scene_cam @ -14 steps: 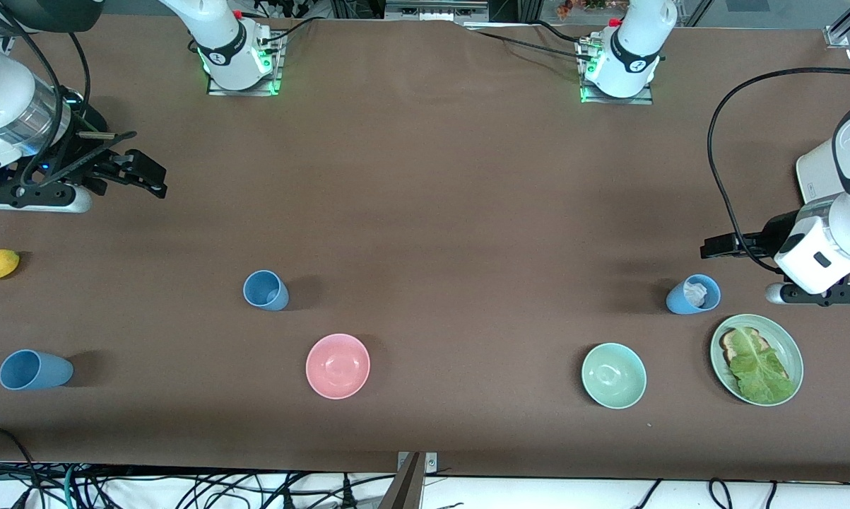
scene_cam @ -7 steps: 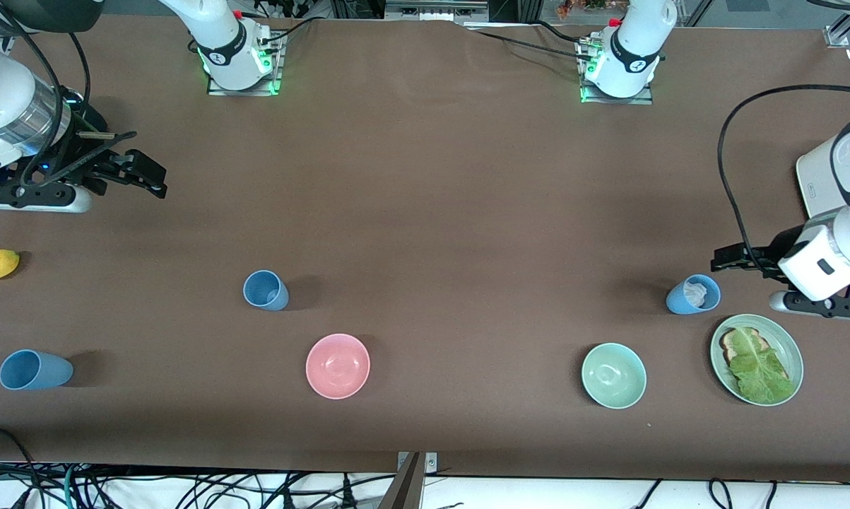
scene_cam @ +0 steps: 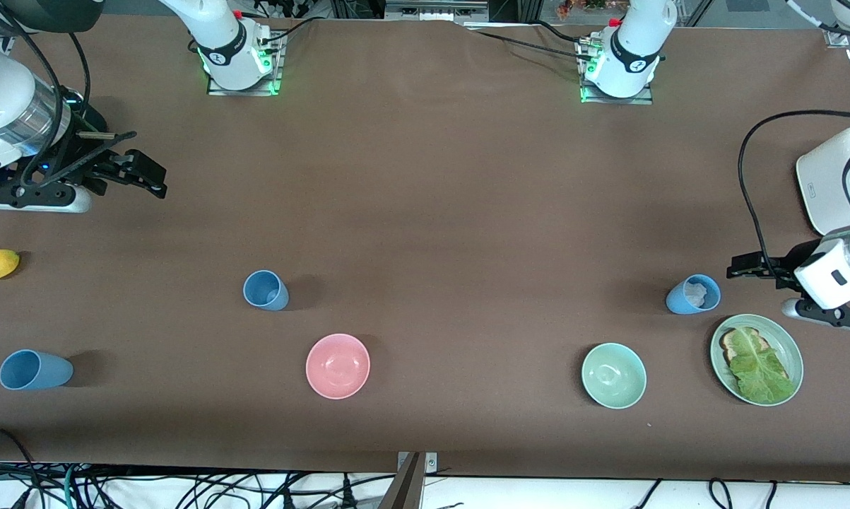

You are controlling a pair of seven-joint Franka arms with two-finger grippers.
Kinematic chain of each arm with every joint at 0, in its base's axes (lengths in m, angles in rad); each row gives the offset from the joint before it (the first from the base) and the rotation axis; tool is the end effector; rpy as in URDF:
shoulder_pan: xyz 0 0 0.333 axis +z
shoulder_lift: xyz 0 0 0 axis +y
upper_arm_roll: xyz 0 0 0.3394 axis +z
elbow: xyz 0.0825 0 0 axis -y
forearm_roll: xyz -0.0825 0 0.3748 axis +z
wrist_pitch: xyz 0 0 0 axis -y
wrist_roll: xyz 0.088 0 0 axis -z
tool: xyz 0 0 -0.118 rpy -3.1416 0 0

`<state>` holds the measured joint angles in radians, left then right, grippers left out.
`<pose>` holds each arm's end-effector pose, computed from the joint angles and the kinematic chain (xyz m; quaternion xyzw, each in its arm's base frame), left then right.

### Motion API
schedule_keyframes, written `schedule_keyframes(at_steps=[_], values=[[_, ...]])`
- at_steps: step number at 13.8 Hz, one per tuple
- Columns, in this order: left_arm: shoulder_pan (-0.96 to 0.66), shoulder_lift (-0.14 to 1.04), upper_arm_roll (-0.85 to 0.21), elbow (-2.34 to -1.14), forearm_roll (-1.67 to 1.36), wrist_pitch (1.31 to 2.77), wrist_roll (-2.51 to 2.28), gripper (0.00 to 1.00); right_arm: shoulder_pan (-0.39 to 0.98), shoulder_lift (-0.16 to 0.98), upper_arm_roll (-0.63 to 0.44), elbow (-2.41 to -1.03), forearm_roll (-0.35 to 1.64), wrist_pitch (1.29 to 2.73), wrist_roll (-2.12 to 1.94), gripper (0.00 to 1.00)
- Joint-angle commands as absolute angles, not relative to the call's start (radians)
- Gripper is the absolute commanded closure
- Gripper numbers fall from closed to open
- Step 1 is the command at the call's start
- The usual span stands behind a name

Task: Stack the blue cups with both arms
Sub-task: 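Move the left gripper toward the blue cup holding tissue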

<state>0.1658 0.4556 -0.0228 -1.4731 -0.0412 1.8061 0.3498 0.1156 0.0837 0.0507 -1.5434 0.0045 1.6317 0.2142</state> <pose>0.6696 0.0950 0.4198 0.9932 -0.0962 -0.0533 0.0390 0.5701 0.0949 0.6081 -0.9997 0.0242 -0.0015 0.0047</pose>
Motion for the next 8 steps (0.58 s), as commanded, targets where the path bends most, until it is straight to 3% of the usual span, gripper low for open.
schedule_keyframes(at_steps=[1, 8], values=[[0.196, 0.498, -0.025, -1.476, -0.035, 1.853, 0.422, 0.00, 0.110, 0.081, 0.052, -1.537, 0.005, 1.620, 0.199, 0.00], [0.222, 0.600, -0.025, -1.474, -0.041, 1.973, 0.477, 0.00, 0.104, 0.083, 0.051, -1.537, 0.014, 1.620, 0.212, 0.00]])
